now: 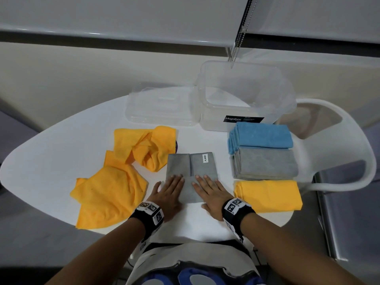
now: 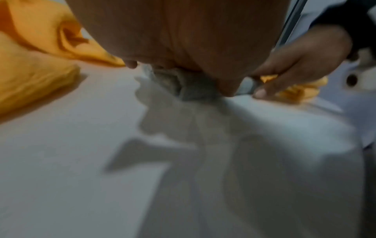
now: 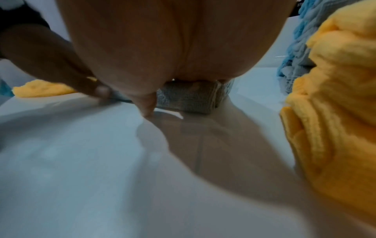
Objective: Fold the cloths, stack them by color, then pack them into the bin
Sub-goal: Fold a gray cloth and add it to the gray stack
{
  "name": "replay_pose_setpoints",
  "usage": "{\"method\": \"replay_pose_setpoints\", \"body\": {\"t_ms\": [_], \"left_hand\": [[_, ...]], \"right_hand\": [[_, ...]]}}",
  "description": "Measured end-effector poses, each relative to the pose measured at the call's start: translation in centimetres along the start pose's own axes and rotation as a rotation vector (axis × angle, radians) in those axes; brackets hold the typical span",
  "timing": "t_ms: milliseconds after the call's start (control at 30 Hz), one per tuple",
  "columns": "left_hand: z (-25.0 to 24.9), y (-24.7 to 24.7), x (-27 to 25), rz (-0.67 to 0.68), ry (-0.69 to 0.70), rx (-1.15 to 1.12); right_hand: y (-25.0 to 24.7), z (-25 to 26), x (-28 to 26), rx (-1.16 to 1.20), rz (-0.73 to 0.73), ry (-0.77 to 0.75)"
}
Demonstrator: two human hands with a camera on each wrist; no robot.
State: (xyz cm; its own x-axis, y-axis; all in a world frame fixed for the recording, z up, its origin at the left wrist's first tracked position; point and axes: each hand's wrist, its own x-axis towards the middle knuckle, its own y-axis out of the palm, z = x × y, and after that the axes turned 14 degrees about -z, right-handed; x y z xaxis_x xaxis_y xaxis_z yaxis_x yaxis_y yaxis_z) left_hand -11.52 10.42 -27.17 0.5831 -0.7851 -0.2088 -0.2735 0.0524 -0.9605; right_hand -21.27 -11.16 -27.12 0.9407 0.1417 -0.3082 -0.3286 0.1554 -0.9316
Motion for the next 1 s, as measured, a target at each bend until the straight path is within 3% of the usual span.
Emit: {"method": "replay_pose_setpoints", "body": {"t_ms": [100, 267, 367, 433, 567, 800, 1000], "left_hand": [[0.7, 1.6, -0.5, -0.023, -0.002, 0.026], [1.3, 0.2, -0.4, 0.003, 0.053, 0.039], [1.6, -0.8, -1.1, 0.002, 0.042, -0.106], [1.8, -1.2, -1.8, -0.015, -0.038, -0.294], [2.7, -2.0, -1.8, 0.041, -0.343, -0.628], [3.2, -1.5, 2.0, -0.076, -0.573, -0.641], [2.5, -1.7, 3.3, -0.12, -0.602, -0.577]], "right_hand": [[-0.6, 0.0, 0.3, -0.005, -0.002, 0.001], [-2.5, -0.5, -0.3, 0.108, -0.044, 0.023], [-3.2, -0.1, -1.7, 0.238, -0.074, 0.072], [-3.4, 0.1, -2.7, 0.357, -0.07, 0.114], [-3.7, -0.8, -2.8, 0.623, -0.111, 0.277], [-4.1, -2.6, 0.4, 0.631, -0.256, 0.521], [-3.6, -2.7, 1.9, 0.544, -0.278, 0.548]]}}
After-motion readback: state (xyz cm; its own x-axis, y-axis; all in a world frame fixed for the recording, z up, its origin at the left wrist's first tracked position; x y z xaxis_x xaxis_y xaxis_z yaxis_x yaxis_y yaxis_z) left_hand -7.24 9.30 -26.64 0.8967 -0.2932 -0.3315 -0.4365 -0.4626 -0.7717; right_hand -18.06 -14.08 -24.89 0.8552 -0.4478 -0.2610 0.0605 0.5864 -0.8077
